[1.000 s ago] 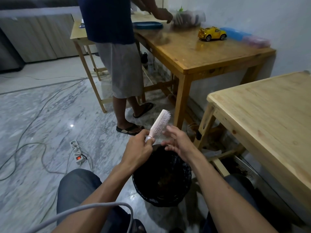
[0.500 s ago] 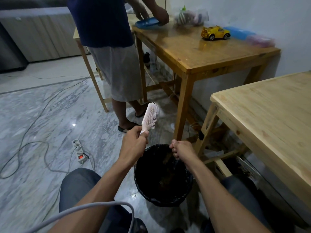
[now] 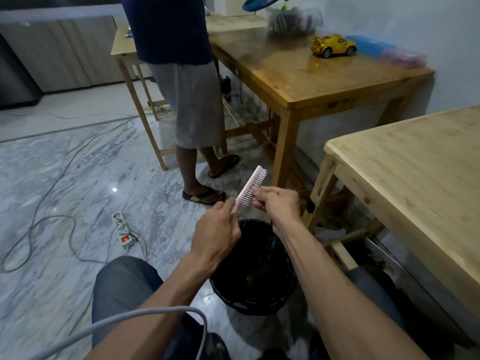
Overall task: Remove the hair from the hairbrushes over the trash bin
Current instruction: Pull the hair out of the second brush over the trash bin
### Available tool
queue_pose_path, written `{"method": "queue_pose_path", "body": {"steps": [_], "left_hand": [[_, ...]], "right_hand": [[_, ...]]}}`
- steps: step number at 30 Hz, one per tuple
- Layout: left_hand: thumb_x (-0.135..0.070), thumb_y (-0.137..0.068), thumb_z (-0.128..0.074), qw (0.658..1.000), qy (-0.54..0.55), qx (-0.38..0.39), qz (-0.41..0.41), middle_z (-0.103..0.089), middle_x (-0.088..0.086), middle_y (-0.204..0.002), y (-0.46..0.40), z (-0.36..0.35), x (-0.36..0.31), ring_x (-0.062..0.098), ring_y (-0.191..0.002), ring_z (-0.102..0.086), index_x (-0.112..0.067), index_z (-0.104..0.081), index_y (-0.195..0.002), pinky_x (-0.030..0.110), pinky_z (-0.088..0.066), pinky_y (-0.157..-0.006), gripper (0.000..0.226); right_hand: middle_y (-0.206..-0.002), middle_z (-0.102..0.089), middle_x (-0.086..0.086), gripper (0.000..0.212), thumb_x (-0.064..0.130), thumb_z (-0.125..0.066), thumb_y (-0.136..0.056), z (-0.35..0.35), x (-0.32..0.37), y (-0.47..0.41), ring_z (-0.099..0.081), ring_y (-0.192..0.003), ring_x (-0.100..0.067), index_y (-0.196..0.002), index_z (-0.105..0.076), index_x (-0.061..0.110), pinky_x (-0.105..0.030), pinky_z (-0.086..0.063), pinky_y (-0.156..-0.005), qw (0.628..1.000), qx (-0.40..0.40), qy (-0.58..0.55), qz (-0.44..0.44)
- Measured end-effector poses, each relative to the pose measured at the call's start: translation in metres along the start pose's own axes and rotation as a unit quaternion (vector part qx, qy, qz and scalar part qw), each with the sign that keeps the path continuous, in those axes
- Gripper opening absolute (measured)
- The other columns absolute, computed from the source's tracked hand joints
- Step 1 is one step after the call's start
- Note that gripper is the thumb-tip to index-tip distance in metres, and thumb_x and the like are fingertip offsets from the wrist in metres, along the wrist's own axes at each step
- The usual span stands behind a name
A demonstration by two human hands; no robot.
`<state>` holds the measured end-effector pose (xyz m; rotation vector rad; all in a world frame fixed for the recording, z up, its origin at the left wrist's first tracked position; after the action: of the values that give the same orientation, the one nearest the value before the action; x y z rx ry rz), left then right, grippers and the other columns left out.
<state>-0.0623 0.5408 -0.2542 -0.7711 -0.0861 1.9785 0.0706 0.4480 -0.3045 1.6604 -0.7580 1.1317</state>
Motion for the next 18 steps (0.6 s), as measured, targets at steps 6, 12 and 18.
{"method": "queue_pose_path", "body": {"steps": [6,12,18], "left_hand": [[-0.024,-0.092,-0.061,0.999,0.007,0.012,0.041,-0.066,0.011,-0.078,0.002,-0.006,0.008,0.035,-0.069,-0.063,-0.016,-0.070,-0.112,0.041,-0.050,-0.055,0.023],[-0.024,-0.092,-0.059,0.996,0.027,0.025,0.081,-0.071,0.011,-0.077,-0.002,-0.008,0.007,0.034,-0.072,-0.066,-0.013,-0.072,-0.112,0.044,-0.055,-0.061,0.026],[-0.022,-0.099,-0.054,0.997,-0.054,0.021,0.058,-0.052,0.007,-0.076,-0.008,-0.003,0.012,0.030,-0.058,-0.050,-0.009,-0.064,-0.109,0.035,-0.035,-0.050,0.019]], "right_hand": [[-0.069,-0.073,-0.004,0.013,0.015,-0.075,-0.093,0.004,-0.008,-0.002,-0.064,-0.058,-0.011,-0.082,-0.076,0.009,-0.026,-0.054,-0.063,0.995,-0.041,0.090,-0.006],[-0.060,-0.069,-0.001,0.032,0.023,-0.071,-0.095,0.014,-0.005,-0.009,-0.066,-0.061,-0.018,-0.066,-0.074,0.011,-0.038,-0.060,-0.070,0.981,-0.042,0.186,0.038],[-0.067,-0.072,-0.003,0.027,0.024,-0.069,-0.098,0.029,-0.008,-0.005,-0.067,-0.065,-0.016,-0.075,-0.078,0.013,-0.038,-0.063,-0.076,0.985,-0.044,0.164,0.041]]}}
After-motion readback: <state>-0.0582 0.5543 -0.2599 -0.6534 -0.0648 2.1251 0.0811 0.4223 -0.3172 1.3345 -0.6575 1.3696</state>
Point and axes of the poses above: each hand's wrist, its own y-axis away from the middle knuckle, its own z-axis out of the back of the hand, x = y × z, the point moved 8 cm from there along -y, towards the middle knuckle
